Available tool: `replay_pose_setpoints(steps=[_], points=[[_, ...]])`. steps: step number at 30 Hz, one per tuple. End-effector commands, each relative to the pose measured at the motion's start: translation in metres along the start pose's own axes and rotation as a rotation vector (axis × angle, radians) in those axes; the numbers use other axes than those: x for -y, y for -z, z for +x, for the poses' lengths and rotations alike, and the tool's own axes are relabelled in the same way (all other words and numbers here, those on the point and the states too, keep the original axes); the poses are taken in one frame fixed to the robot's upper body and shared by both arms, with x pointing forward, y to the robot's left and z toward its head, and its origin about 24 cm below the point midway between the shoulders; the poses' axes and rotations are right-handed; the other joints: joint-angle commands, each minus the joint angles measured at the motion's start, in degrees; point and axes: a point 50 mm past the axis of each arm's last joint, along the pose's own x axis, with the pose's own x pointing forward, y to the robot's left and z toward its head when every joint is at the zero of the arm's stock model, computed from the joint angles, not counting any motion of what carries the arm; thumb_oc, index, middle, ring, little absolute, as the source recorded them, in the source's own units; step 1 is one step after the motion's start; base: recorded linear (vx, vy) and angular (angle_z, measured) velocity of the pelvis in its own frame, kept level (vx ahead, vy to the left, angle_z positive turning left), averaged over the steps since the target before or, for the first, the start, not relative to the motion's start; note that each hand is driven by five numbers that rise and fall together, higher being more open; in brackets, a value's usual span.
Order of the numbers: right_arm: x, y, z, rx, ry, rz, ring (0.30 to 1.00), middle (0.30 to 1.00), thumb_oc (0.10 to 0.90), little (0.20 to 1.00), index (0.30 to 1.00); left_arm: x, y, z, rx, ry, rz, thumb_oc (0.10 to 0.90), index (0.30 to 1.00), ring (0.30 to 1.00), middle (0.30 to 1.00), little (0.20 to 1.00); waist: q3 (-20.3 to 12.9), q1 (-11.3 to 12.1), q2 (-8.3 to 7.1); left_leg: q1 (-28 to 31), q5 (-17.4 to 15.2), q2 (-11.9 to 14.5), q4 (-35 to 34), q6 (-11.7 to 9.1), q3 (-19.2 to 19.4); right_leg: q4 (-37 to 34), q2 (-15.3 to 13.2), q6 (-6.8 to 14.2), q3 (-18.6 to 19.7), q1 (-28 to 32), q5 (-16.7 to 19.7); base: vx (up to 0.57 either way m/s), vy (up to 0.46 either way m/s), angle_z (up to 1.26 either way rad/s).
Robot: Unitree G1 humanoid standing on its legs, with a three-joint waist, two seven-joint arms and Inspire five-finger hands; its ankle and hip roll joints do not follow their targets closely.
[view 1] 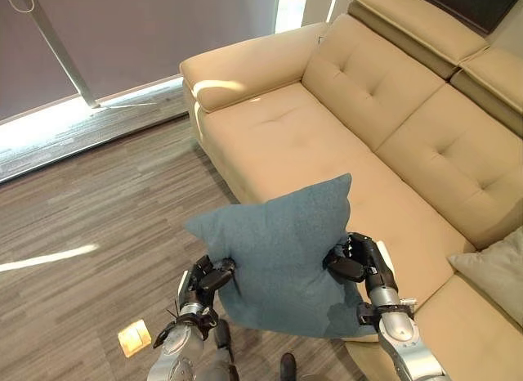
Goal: Pick up all the scattered cushions and arrange them neatly on the sofa.
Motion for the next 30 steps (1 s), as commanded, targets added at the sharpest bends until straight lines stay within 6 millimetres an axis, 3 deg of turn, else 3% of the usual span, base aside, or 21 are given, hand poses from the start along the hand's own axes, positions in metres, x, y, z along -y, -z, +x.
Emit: replay_pose_setpoints(steps=[1,4,6,7,10,12,13,17,20,22,23,24,26,27,29,30], points=[[-0.029,-0.087,0.015,0.43,-0.11,0.137,0.3,0.3,0.4,0.3,0.3,0.074,-0.053,-0.002,0.286,0.395,0.043,0.4,0.3,0.3,0.3,0.3,-4.9,1.0,-1.85,0.5,-9.6,1.0,4.6,-3.0,-0.7,4.7,0.3,2.2,1.9,-0.9,7.4,0.12,0.099,0.17],[-0.031,-0.086,0.015,0.429,-0.121,0.136,0.3,0.3,0.4,0.3,0.3,0.074,-0.053,-0.001,0.285,0.396,0.043,0.4,0.3,0.3,0.3,0.3,-4.9,0.2,-1.59,2.6,-10.0,0.3,2.9,-3.1,-1.6,2.9,2.3,1.2,2.6,-3.4,6.0,0.22,0.078,0.24],[-0.029,-0.086,0.016,0.424,-0.117,0.136,0.3,0.3,0.4,0.3,0.3,0.075,-0.048,-0.002,0.266,0.406,0.041,0.4,0.3,0.3,0.3,0.3,-5.0,-0.8,-1.68,4.3,-10.9,-0.8,1.9,-3.2,-2.7,-4.9,5.2,0.1,2.9,-5.6,4.7,0.24,0.038,0.27],[-0.029,-0.086,0.016,0.424,-0.117,0.136,0.3,0.3,0.4,0.3,0.3,0.075,-0.048,-0.002,0.265,0.406,0.04,0.4,0.3,0.3,0.3,0.3,-4.9,-0.9,-1.61,4.6,-11.0,-0.8,1.8,-3.2,-2.9,-5.0,5.2,0.1,2.7,-5.3,4.7,0.25,0.025,0.33],[-0.026,-0.081,0.016,0.404,-0.102,0.151,0.3,0.3,0.4,0.3,0.3,0.076,-0.045,-0.001,0.251,0.415,0.032,0.4,0.3,0.3,0.3,0.3,-4.3,-3.0,-2.69,8.6,-13.9,-3.8,1.7,-3.0,-6.8,-16.8,8.8,0.9,4.2,-10.4,9.4,0.31,0.003,0.33],[-0.026,-0.08,0.016,0.399,-0.101,0.155,0.3,0.3,0.4,0.3,0.3,0.076,-0.046,0.0,0.255,0.414,0.034,0.4,0.3,0.3,0.3,0.3,-4.1,-3.4,-2.78,9.6,-14.8,-4.4,1.9,-2.9,-7.7,-18.5,9.0,1.4,2.6,-11.0,10.7,0.31,-0.023,0.46],[-0.026,-0.078,0.015,0.393,-0.1,0.158,0.3,0.3,0.4,0.3,0.3,0.077,-0.046,0.0,0.257,0.42,0.036,0.4,0.3,0.3,0.3,0.3,-3.8,-3.5,-3.02,10.6,-16.0,-5.2,2.7,-2.9,-8.2,-19.0,8.4,1.9,-0.6,-11.6,11.7,0.28,-0.046,0.28],[-0.02,-0.072,0.01,0.382,-0.094,0.139,0.3,0.3,0.4,0.3,0.3,0.079,-0.04,-0.003,0.242,0.435,0.015,0.4,0.3,0.3,0.3,0.3,-5.5,-4.3,-2.58,13.4,-20.1,-6.4,5.6,-2.7,-9.4,-18.7,7.7,0.0,0.8,-8.6,12.2,0.3,-0.045,0.37],[-0.016,-0.069,0.009,0.37,-0.091,0.12,0.3,0.3,0.4,0.3,0.3,0.082,-0.036,-0.004,0.231,0.445,0.001,0.4,0.3,0.3,0.3,0.3,-6.3,-5.0,-1.73,13.6,-21.3,-6.0,9.6,-4.0,-9.1,-18.3,7.2,-0.9,0.0,-6.8,11.7,0.26,-0.04,0.29],[-0.012,-0.067,0.008,0.364,-0.084,0.113,0.3,0.3,0.4,0.3,0.3,0.084,-0.036,-0.005,0.23,0.45,-0.011,0.4,0.3,0.3,0.3,0.3,-6.2,-5.4,-1.53,10.5,-18.6,-5.2,20.0,-7.2,-7.9,-18.1,6.7,-1.9,-0.2,-4.3,10.9,0.22,-0.047,0.21],[-0.008,-0.068,0.009,0.366,-0.079,0.1,0.3,0.3,0.4,0.3,0.3,0.083,-0.036,-0.005,0.232,0.445,-0.016,0.4,0.3,0.3,0.3,0.3,-5.6,-4.9,-2.14,6.7,-15.9,-4.0,28.4,-9.3,-5.9,-18.4,6.2,-3.0,0.0,-2.0,9.6,0.15,-0.034,0.22],[-0.008,-0.068,0.009,0.366,-0.079,0.1,0.3,0.3,0.4,0.3,0.3,0.083,-0.036,-0.004,0.232,0.445,-0.016,0.4,0.3,0.3,0.3,0.3,-5.6,-4.9,-2.08,6.6,-16.1,-3.9,28.7,-9.3,-5.9,-18.4,6.3,-3.1,0.1,-2.0,9.6,0.15,-0.038,-0.03],[-0.005,-0.066,0.009,0.352,-0.07,0.105,0.3,0.3,0.4,0.3,0.3,0.082,-0.034,-0.005,0.22,0.437,-0.023,0.4,0.3,0.3,0.3,0.3,-5.4,-4.3,-3.0,3.1,-16.3,-1.3,31.7,-9.0,-3.3,-18.7,5.6,-3.8,0.7,-0.3,8.0,0.16,-0.019,-0.39],[-0.004,-0.064,0.01,0.342,-0.063,0.108,0.3,0.3,0.4,0.3,0.3,0.08,-0.031,-0.005,0.201,0.436,-0.016,0.4,0.3,0.3,0.3,0.3,-5.5,-3.7,-3.89,0.5,-18.1,0.1,29.1,-7.4,-2.8,-19.0,4.8,-3.7,1.7,0.8,7.1,0.16,0.003,-0.26],[-0.004,-0.064,0.01,0.34,-0.059,0.105,0.3,0.3,0.4,0.3,0.3,0.08,-0.029,-0.006,0.192,0.438,-0.011,0.4,0.3,0.3,0.3,0.3,-5.5,-3.3,-4.22,-0.1,-19.5,0.5,26.4,-6.6,-3.1,-19.3,4.6,-3.5,2.2,1.5,6.5,0.16,0.023,-0.24],[-0.004,-0.064,0.01,0.339,-0.057,0.106,0.3,0.3,0.4,0.3,0.3,0.08,-0.029,-0.006,0.191,0.44,-0.009,0.4,0.3,0.3,0.3,0.3,-5.4,-3.0,-4.26,-0.7,-18.5,0.9,23.1,-6.5,-4.3,-19.4,4.8,-3.3,2.7,1.9,6.1,0.21,0.046,-0.24]])
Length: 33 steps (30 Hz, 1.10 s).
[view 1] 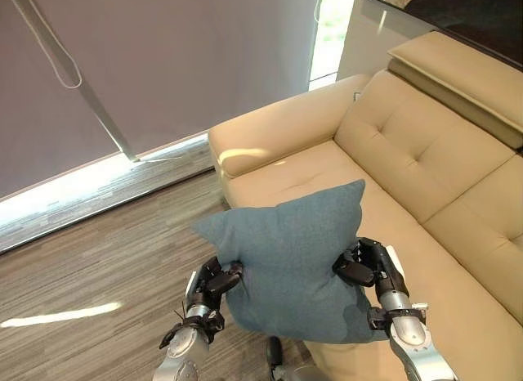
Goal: Pick up all the scattered cushions and arrange them neatly on the sofa.
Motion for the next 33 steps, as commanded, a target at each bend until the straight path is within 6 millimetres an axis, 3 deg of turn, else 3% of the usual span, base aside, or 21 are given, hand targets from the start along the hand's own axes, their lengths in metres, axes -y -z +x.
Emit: replay_pose_setpoints(steps=[1,4,7,13,16,18,20,22,25,27,28,29,31,32,33], points=[[-0.021,-0.072,0.012,0.369,-0.069,0.118,0.3,0.3,0.4,0.3,0.3,0.071,-0.039,0.002,0.207,0.39,0.001,0.4,0.3,0.3,0.3,0.3,-3.4,0.7,-1.9,1.3,2.1,-1.3,-7.9,3.5,-0.7,2.9,-3.6,5.2,2.9,2.1,-7.1,0.21,0.057,-0.19],[-0.021,-0.071,0.013,0.362,-0.056,0.128,0.3,0.3,0.4,0.3,0.3,0.074,-0.044,0.001,0.227,0.396,-0.01,0.4,0.3,0.3,0.3,0.3,-2.6,2.3,-1.39,-2.0,8.2,-0.7,-15.0,2.2,-5.7,2.5,-2.3,5.0,5.1,4.4,-8.4,0.22,0.082,-0.51],[-0.022,-0.073,0.014,0.37,-0.056,0.12,0.3,0.3,0.4,0.3,0.3,0.076,-0.047,0.0,0.242,0.402,-0.012,0.4,0.3,0.3,0.3,0.3,-2.3,3.3,-0.74,-2.1,9.2,-1.2,-17.8,2.1,-7.6,3.3,-1.9,5.1,7.3,5.9,-9.9,0.23,0.146,-0.56],[-0.029,-0.075,0.015,0.374,-0.083,0.109,0.3,0.3,0.4,0.3,0.3,0.072,-0.051,0.003,0.252,0.399,0.042,0.4,0.3,0.3,0.3,0.3,-3.6,3.0,-0.04,1.5,7.8,-2.5,-19.3,4.5,-4.2,9.0,-4.3,7.3,10.0,4.7,-11.2,0.21,0.218,-0.58],[-0.036,-0.081,0.018,0.397,-0.107,0.108,0.3,0.3,0.4,0.3,0.3,0.066,-0.063,0.005,0.299,0.372,0.055,0.4,0.3,0.3,0.3,0.3,-3.3,3.0,0.26,3.6,6.2,-2.7,-19.7,6.4,0.4,15.6,-5.7,10.0,10.5,1.2,-8.7,0.19,0.235,-0.83],[-0.042,-0.082,0.019,0.396,-0.127,0.115,0.3,0.3,0.4,0.3,0.3,0.062,-0.063,0.006,0.306,0.353,0.064,0.4,0.3,0.3,0.3,0.3,-3.4,2.9,0.46,6.1,5.4,-2.6,-21.4,6.7,2.8,16.5,-6.7,10.6,6.0,-1.3,-6.7,0.23,0.172,-1.08],[-0.045,-0.083,0.02,0.4,-0.131,0.121,0.3,0.3,0.4,0.3,0.3,0.055,-0.062,0.005,0.299,0.325,0.055,0.4,0.3,0.3,0.3,0.3,-3.5,3.3,0.47,9.2,3.5,-2.7,-22.0,6.5,5.8,10.6,-7.8,10.0,-7.3,-4.3,-5.5,0.27,0.098,-0.9],[-0.043,-0.083,0.02,0.403,-0.123,0.115,0.3,0.3,0.4,0.3,0.3,0.055,-0.059,0.006,0.287,0.326,0.051,0.4,0.3,0.3,0.3,0.3,-3.3,2.9,0.21,10.6,2.8,-3.1,-22.0,6.7,6.7,9.6,-8.0,9.8,-10.1,-3.5,-5.7,0.14,-0.002,-1.43],[-0.034,-0.08,0.017,0.401,-0.096,0.098,0.3,0.3,0.4,0.3,0.3,0.061,-0.055,0.006,0.27,0.368,0.061,0.4,0.3,0.3,0.3,0.3,-4.0,1.9,0.03,11.3,1.1,-3.9,-20.7,6.4,6.9,7.6,-7.0,8.9,-8.0,-1.6,-6.3,0.14,-0.076,0.33],[-0.028,-0.074,0.013,0.384,-0.071,0.106,0.3,0.3,0.4,0.3,0.3,0.066,-0.051,0.004,0.258,0.391,0.051,0.4,0.3,0.3,0.3,0.3,-3.9,0.8,-0.71,9.3,0.4,-3.1,-12.6,3.9,6.6,5.1,-6.2,7.3,-6.2,0.9,-6.6,0.1,-0.159,0.12],[-0.023,-0.074,0.013,0.386,-0.056,0.097,0.3,0.3,0.4,0.3,0.3,0.068,-0.052,0.005,0.263,0.39,0.054,0.4,0.3,0.3,0.3,0.3,-2.7,1.2,-1.78,4.2,4.5,-1.5,-0.4,0.3,4.7,3.1,-5.6,5.7,-4.9,3.0,-6.5,0.04,-0.125,0.18],[-0.023,-0.072,0.013,0.375,-0.055,0.109,0.3,0.3,0.4,0.3,0.3,0.067,-0.051,0.005,0.26,0.384,0.056,0.4,0.3,0.3,0.3,0.3,-2.2,1.5,-1.77,3.1,4.2,-1.2,1.6,0.1,2.9,2.5,-5.1,5.4,-4.2,3.6,-6.5,0.03,-0.077,0.28],[-0.022,-0.071,0.013,0.366,-0.055,0.107,0.3,0.3,0.4,0.3,0.3,0.067,-0.05,0.005,0.253,0.383,0.048,0.4,0.3,0.3,0.3,0.3,-2.4,1.5,-2.25,1.7,3.5,-0.7,-0.1,0.9,1.0,1.9,-5.6,5.8,-3.1,3.7,-6.5,0.08,0.079,-0.38],[-0.022,-0.069,0.013,0.358,-0.058,0.107,0.3,0.3,0.4,0.3,0.3,0.065,-0.049,0.004,0.247,0.38,0.046,0.4,0.3,0.3,0.3,0.3,-2.6,2.0,-2.29,2.2,1.6,1.0,-5.7,1.7,-1.1,1.5,-6.1,6.6,-1.2,4.4,-6.9,0.16,0.159,-0.66],[-0.022,-0.068,0.013,0.353,-0.057,0.109,0.3,0.3,0.4,0.3,0.3,0.066,-0.05,0.004,0.248,0.383,0.045,0.4,0.3,0.3,0.3,0.3,-3.1,2.0,-2.14,2.0,2.7,1.7,-9.4,1.7,-2.9,1.4,-6.1,6.8,-0.5,4.3,-7.0,0.19,0.174,-0.66]])
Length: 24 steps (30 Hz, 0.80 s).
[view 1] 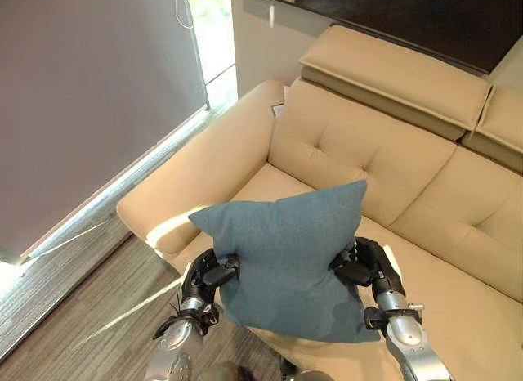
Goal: Pick up all the scattered cushions and arrange them neatly on the sofa.
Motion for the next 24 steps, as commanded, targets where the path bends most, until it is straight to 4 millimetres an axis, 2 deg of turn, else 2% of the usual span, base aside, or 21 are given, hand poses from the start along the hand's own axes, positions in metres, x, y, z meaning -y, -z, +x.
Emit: replay_pose_setpoints(steps=[1,2,4,7,10,12,14,15,16,17,18,19,20,21,22,23,24], points=[[-0.014,-0.062,0.012,0.331,-0.055,0.093,0.3,0.3,0.4,0.3,0.3,0.072,-0.038,0.001,0.225,0.362,-0.05,0.4,0.3,0.3,0.3,0.3,-5.4,-0.5,-0.48,6.1,3.4,3.6,-15.4,0.6,-3.7,0.8,0.7,8.6,2.3,-1.2,-3.1,0.1,0.084,-0.57],[-0.014,-0.062,0.012,0.331,-0.055,0.093,0.3,0.3,0.4,0.3,0.3,0.072,-0.038,0.001,0.224,0.362,-0.05,0.4,0.3,0.3,0.3,0.3,-5.3,-0.5,-0.51,6.4,3.6,3.6,-15.7,0.5,-3.6,0.7,0.7,8.6,2.3,-1.0,-3.1,0.11,0.088,-0.65],[-0.011,-0.062,0.014,0.332,-0.048,0.074,0.3,0.3,0.4,0.3,0.3,0.075,-0.043,0.002,0.251,0.368,-0.06,0.4,0.3,0.3,0.3,0.3,-5.3,0.3,0.52,6.5,4.9,2.6,-19.5,0.1,-10.7,0.7,1.1,8.7,5.5,-0.5,-3.6,0.17,0.183,-0.69],[-0.011,-0.06,0.014,0.322,-0.051,0.07,0.3,0.3,0.4,0.3,0.3,0.076,-0.043,0.001,0.247,0.379,-0.054,0.4,0.3,0.3,0.3,0.3,-5.6,0.0,1.14,8.3,4.8,2.5,-21.0,0.3,-9.6,0.8,0.4,9.0,6.1,0.1,-3.7,0.12,0.188,-0.6],[-0.014,-0.058,0.014,0.309,-0.067,0.069,0.3,0.3,0.4,0.3,0.3,0.072,-0.042,0.001,0.243,0.372,-0.028,0.4,0.3,0.3,0.3,0.3,-6.0,-0.2,1.76,9.7,4.2,1.5,-21.6,1.6,-7.2,2.0,-1.0,10.1,8.6,-0.9,-2.9,0.12,0.296,-0.6],[-0.02,-0.062,0.015,0.322,-0.087,0.075,0.3,0.3,0.4,0.3,0.3,0.067,-0.043,0.001,0.242,0.366,-0.008,0.4,0.3,0.3,0.3,0.3,-6.0,0.1,2.2,11.2,4.0,0.6,-23.6,3.0,-3.8,4.1,-2.3,12.2,10.1,-3.0,-1.7,0.08,0.29,-0.55],[-0.026,-0.064,0.015,0.331,-0.095,0.084,0.3,0.3,0.4,0.3,0.3,0.063,-0.045,0.002,0.251,0.348,0.0,0.4,0.3,0.3,0.3,0.3,-5.5,0.3,2.39,11.9,4.0,0.2,-24.7,3.7,-1.7,7.1,-3.0,13.8,9.7,-5.3,-0.4,0.02,0.184,-0.79],[-0.029,-0.065,0.016,0.334,-0.102,0.088,0.3,0.3,0.4,0.3,0.3,0.06,-0.046,0.003,0.255,0.337,0.002,0.4,0.3,0.3,0.3,0.3,-5.1,0.6,2.47,12.1,4.2,0.4,-25.0,3.9,-0.6,8.5,-3.3,14.3,8.0,-6.5,0.2,0.0,0.137,-0.87],[-0.033,-0.066,0.016,0.338,-0.105,0.101,0.3,0.3,0.4,0.3,0.3,0.054,-0.05,0.004,0.264,0.313,-0.002,0.4,0.3,0.3,0.3,0.3,-4.8,1.9,3.01,12.6,4.6,1.1,-26.6,3.8,1.3,10.8,-5.1,13.9,-0.7,-7.7,-0.2,0.02,0.124,-0.67],[-0.035,-0.066,0.016,0.335,-0.114,0.107,0.3,0.3,0.4,0.3,0.3,0.053,-0.048,0.003,0.257,0.308,-0.004,0.4,0.3,0.3,0.3,0.3,-4.8,1.9,3.08,13.2,4.8,1.1,-27.3,3.8,1.9,11.3,-5.0,13.4,-3.5,-7.6,-0.8,0.06,0.149,-0.92],[-0.034,-0.063,0.015,0.325,-0.12,0.103,0.3,0.3,0.4,0.3,0.3,0.05,-0.044,0.002,0.238,0.304,-0.008,0.4,0.3,0.3,0.3,0.3,-5.0,1.6,3.06,13.9,5.3,0.6,-28.0,4.0,2.4,12.3,-1.9,12.5,-5.7,-8.4,-2.3,0.07,0.113,-0.75],[-0.034,-0.061,0.014,0.318,-0.119,0.101,0.3,0.3,0.4,0.3,0.3,0.049,-0.043,0.002,0.237,0.296,-0.013,0.4,0.3,0.3,0.3,0.3,-4.8,2.0,2.8,14.1,5.1,-0.1,-28.1,4.1,3.1,12.2,-0.3,11.7,-8.5,-8.9,-3.3,0.06,0.066,-0.53],[-0.034,-0.061,0.014,0.318,-0.114,0.106,0.3,0.3,0.4,0.3,0.3,0.049,-0.044,0.001,0.238,0.298,-0.017,0.4,0.3,0.3,0.3,0.3,-5.0,2.5,2.5,14.0,4.6,-0.3,-27.5,4.0,3.8,9.7,-1.0,10.8,-11.8,-7.3,-4.2,0.05,-0.049,-0.18],[-0.032,-0.06,0.013,0.319,-0.104,0.104,0.3,0.3,0.4,0.3,0.3,0.052,-0.04,0.001,0.22,0.313,-0.018,0.4,0.3,0.3,0.3,0.3,-4.8,2.4,1.89,14.0,4.0,-0.7,-26.5,4.0,3.7,7.2,-0.1,9.9,-11.1,-5.4,-5.1,0.06,-0.146,-0.13],[-0.027,-0.06,0.013,0.321,-0.086,0.093,0.3,0.3,0.4,0.3,0.3,0.053,-0.039,0.001,0.224,0.307,-0.049,0.4,0.3,0.3,0.3,0.3,-4.6,2.2,1.03,12.8,2.9,-1.1,-22.1,3.3,3.8,4.7,0.8,9.6,-7.9,-4.2,-4.4,0.04,-0.171,0.13],[-0.022,-0.061,0.013,0.33,-0.069,0.073,0.3,0.3,0.4,0.3,0.3,0.056,-0.038,0.0,0.219,0.326,-0.049,0.4,0.3,0.3,0.3,0.3,-4.5,2.2,0.5,11.1,2.2,-0.8,-18.8,2.3,4.7,3.4,0.2,9.1,-8.2,-3.6,-4.0,0.01,-0.187,0.53],[-0.015,-0.063,0.014,0.339,-0.047,0.061,0.3,0.3,0.4,0.3,0.3,0.057,-0.038,0.0,0.217,0.333,-0.045,0.4,0.3,0.3,0.3,0.3,-3.5,2.5,0.2,6.9,2.6,1.2,-7.3,0.3,3.9,1.9,0.7,7.8,-7.3,-1.7,-4.0,-0.01,-0.116,0.45]])
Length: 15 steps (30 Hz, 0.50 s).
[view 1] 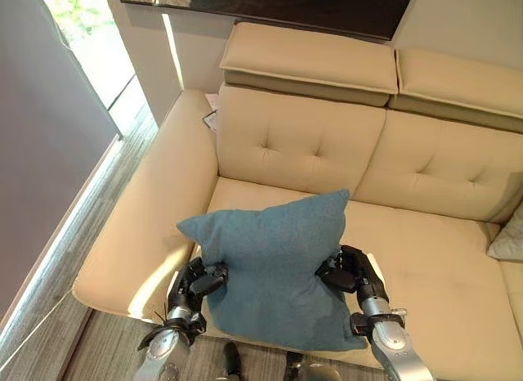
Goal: Pick up all the scattered cushions and arrange them neatly on the sofa.
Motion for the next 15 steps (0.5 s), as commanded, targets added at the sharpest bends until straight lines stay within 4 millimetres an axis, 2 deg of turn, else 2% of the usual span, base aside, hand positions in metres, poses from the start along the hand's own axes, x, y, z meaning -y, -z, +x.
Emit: replay_pose_setpoints(steps=[1,2,3,4,6,8,10,11,13,15], points=[[0.0,-0.084,0.019,0.419,-0.001,0.05,0.3,0.3,0.4,0.3,0.3,0.076,-0.049,0.008,0.259,0.383,-0.049,0.4,0.3,0.3,0.3,0.3,-2.6,0.0,-2.12,-4.1,-8.9,0.1,19.1,-3.0,-0.9,-0.3,-0.9,2.7,-0.8,2.9,-3.4,0.0,-0.078,0.3],[0.001,-0.084,0.018,0.414,-0.002,0.049,0.3,0.3,0.4,0.3,0.3,0.076,-0.05,0.008,0.26,0.382,-0.049,0.4,0.3,0.3,0.3,0.3,-2.5,0.1,-2.26,-4.9,-8.7,0.1,20.3,-3.0,-2.2,-0.4,-0.9,2.5,-0.4,3.0,-3.4,0.04,0.023,-0.22],[0.002,-0.083,0.018,0.409,-0.004,0.04,0.3,0.3,0.4,0.3,0.3,0.077,-0.05,0.007,0.263,0.387,-0.056,0.4,0.3,0.3,0.3,0.3,-2.8,0.1,-2.25,-5.2,-9.7,1.0,18.2,-2.5,-3.7,-0.5,-1.0,2.7,0.6,3.2,-3.5,0.05,0.029,-0.32],[0.002,-0.082,0.018,0.409,-0.004,0.04,0.3,0.3,0.4,0.3,0.3,0.077,-0.05,0.007,0.262,0.387,-0.056,0.4,0.3,0.3,0.3,0.3,-2.8,0.1,-2.27,-5.0,-9.7,1.0,18.1,-2.5,-3.7,-0.5,-1.0,2.8,0.6,3.2,-3.5,0.09,0.056,-0.34],[0.004,-0.08,0.017,0.401,0.001,0.036,0.3,0.3,0.4,0.3,0.3,0.079,-0.051,0.007,0.269,0.391,-0.051,0.4,0.3,0.3,0.3,0.3,-3.5,-0.2,-2.16,-4.0,-9.9,2.2,13.6,-2.2,-4.4,-0.9,-1.3,3.1,1.5,3.7,-3.8,0.12,0.066,-0.25],[0.005,-0.078,0.017,0.388,0.01,0.034,0.3,0.3,0.4,0.3,0.3,0.082,-0.054,0.008,0.279,0.395,-0.041,0.4,0.3,0.3,0.3,0.3,-3.9,-0.1,-1.56,-3.5,-7.3,3.3,7.3,-2.6,-6.6,-1.1,-0.9,3.3,2.4,4.3,-4.2,0.15,0.09,-0.19],[0.008,-0.078,0.018,0.388,0.03,0.022,0.3,0.3,0.4,0.3,0.3,0.086,-0.058,0.009,0.299,0.4,-0.051,0.4,0.3,0.3,0.3,0.3,-3.8,0.4,-0.34,-3.9,-5.2,2.6,2.5,-3.0,-10.9,-1.4,-0.2,3.3,4.4,5.3,-5.0,0.14,0.113,-0.18],[0.008,-0.078,0.018,0.388,0.03,0.021,0.3,0.3,0.4,0.3,0.3,0.086,-0.058,0.009,0.299,0.4,-0.051,0.4,0.3,0.3,0.3,0.3,-3.7,0.5,-0.34,-3.7,-5.1,2.7,2.3,-3.0,-10.9,-1.4,-0.2,3.3,4.4,5.4,-5.0,0.13,0.124,-0.47],[0.009,-0.076,0.017,0.381,0.031,0.006,0.3,0.3,0.4,0.3,0.3,0.086,-0.056,0.008,0.293,0.408,-0.038,0.4,0.3,0.3,0.3,0.3,-4.7,0.0,0.98,-0.7,-4.4,2.6,-1.2,-3.3,-9.6,-1.8,-0.5,3.6,5.0,6.1,-5.0,0.16,0.155,-0.67],[0.01,-0.076,0.017,0.381,0.032,0.005,0.3,0.3,0.4,0.3,0.3,0.086,-0.057,0.008,0.296,0.405,-0.032,0.4,0.3,0.3,0.3,0.3,-4.9,-0.1,1.15,0.3,-4.3,2.3,-1.9,-3.1,-9.2,-1.7,-0.6,3.7,5.5,6.1,-4.8,0.13,0.159,-0.35]])
